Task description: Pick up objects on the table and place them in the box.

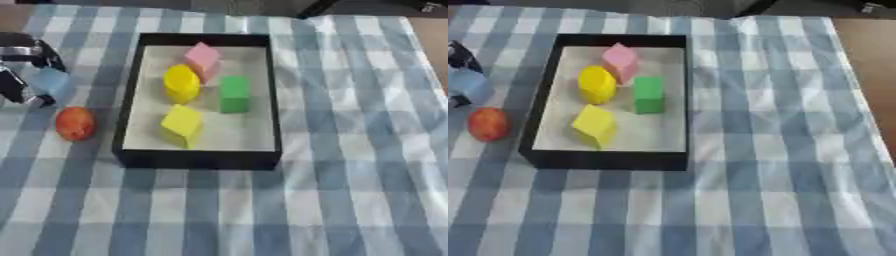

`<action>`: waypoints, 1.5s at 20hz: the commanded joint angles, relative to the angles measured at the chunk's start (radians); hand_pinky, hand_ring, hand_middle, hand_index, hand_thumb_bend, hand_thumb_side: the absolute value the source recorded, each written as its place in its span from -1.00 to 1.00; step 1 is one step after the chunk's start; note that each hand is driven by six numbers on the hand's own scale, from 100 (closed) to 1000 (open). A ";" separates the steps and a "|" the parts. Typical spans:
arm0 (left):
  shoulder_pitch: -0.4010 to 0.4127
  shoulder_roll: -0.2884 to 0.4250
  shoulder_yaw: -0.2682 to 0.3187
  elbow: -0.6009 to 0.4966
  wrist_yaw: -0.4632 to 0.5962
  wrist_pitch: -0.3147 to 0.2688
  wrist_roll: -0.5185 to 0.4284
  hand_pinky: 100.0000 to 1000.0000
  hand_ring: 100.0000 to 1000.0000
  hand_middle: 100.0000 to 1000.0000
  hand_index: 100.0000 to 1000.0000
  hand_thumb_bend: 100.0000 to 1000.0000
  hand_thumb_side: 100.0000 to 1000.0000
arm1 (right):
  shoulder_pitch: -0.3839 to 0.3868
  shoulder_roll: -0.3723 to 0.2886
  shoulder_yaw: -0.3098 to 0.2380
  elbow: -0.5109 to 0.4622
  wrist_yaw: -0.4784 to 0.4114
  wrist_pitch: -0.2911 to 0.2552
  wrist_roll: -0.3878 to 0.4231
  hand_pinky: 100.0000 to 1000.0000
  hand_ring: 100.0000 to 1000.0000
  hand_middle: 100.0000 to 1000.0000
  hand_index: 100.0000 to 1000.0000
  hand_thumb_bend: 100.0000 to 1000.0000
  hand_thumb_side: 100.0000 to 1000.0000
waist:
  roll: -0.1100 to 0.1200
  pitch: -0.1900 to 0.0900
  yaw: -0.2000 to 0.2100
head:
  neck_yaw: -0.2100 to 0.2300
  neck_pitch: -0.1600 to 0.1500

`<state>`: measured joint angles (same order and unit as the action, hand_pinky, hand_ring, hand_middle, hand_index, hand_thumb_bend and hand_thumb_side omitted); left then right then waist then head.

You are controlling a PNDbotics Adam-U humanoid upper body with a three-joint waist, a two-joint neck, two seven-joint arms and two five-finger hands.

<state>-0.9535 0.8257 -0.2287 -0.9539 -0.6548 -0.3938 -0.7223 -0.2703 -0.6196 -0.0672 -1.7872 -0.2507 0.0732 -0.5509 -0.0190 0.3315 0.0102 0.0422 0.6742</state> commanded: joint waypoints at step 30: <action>-0.169 -0.097 -0.236 -0.452 0.478 0.159 -0.090 0.46 0.14 0.02 0.13 -1.00 -1.00 | -0.017 -0.046 0.005 0.015 -0.002 0.003 0.023 0.56 0.57 0.34 0.63 -1.00 0.49 | 0.032 -0.060 0.009 | -0.034 0.030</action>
<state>-1.0967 0.7174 -0.4629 -1.3961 -0.2003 -0.2495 -0.8115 -0.2741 -0.6294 -0.0567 -1.7659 -0.2474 0.0776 -0.5306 0.0023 0.3169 0.0203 0.0081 0.7011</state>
